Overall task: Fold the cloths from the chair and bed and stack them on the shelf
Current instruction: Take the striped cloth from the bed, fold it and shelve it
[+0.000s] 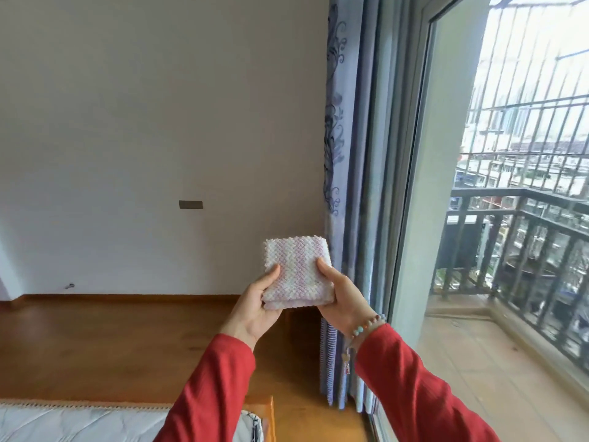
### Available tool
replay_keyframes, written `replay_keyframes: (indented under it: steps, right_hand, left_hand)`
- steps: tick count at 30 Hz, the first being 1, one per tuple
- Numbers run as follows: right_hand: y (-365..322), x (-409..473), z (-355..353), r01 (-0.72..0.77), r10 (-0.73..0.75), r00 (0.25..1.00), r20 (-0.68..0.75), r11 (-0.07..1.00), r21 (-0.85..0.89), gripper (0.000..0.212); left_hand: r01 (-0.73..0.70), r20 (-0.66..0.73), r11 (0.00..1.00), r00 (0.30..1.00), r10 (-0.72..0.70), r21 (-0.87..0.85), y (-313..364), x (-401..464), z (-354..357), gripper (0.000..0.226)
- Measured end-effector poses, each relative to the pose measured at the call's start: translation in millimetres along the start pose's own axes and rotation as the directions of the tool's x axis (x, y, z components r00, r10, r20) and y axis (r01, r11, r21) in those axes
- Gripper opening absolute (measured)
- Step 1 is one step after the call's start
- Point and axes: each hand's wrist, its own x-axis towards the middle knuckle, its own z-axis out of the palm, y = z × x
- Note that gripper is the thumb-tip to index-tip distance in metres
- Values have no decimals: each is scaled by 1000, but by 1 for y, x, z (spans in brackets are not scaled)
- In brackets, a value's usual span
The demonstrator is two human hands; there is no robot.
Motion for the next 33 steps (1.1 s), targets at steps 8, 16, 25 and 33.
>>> replay_keyframes:
  steps: [8, 16, 25, 33]
  right_hand:
    - [-25, 111, -40, 20, -17, 997, -79, 999, 40, 32]
    - [-37, 216, -66, 4, 5, 993, -116, 997, 79, 44]
    - [-50, 343, -125, -82, 97, 989, -113, 989, 124, 37]
    - [-86, 492, -160, -168, 171, 985, -19, 980, 103, 41]
  left_hand:
    - [49, 42, 999, 998, -48, -12, 7, 127, -34, 39]
    - [51, 19, 999, 999, -51, -6, 24, 228, -71, 51]
    - [78, 41, 997, 996, -77, -18, 16, 356, -123, 41]
    - [-9, -99, 999, 995, 4, -49, 36, 487, -151, 40]
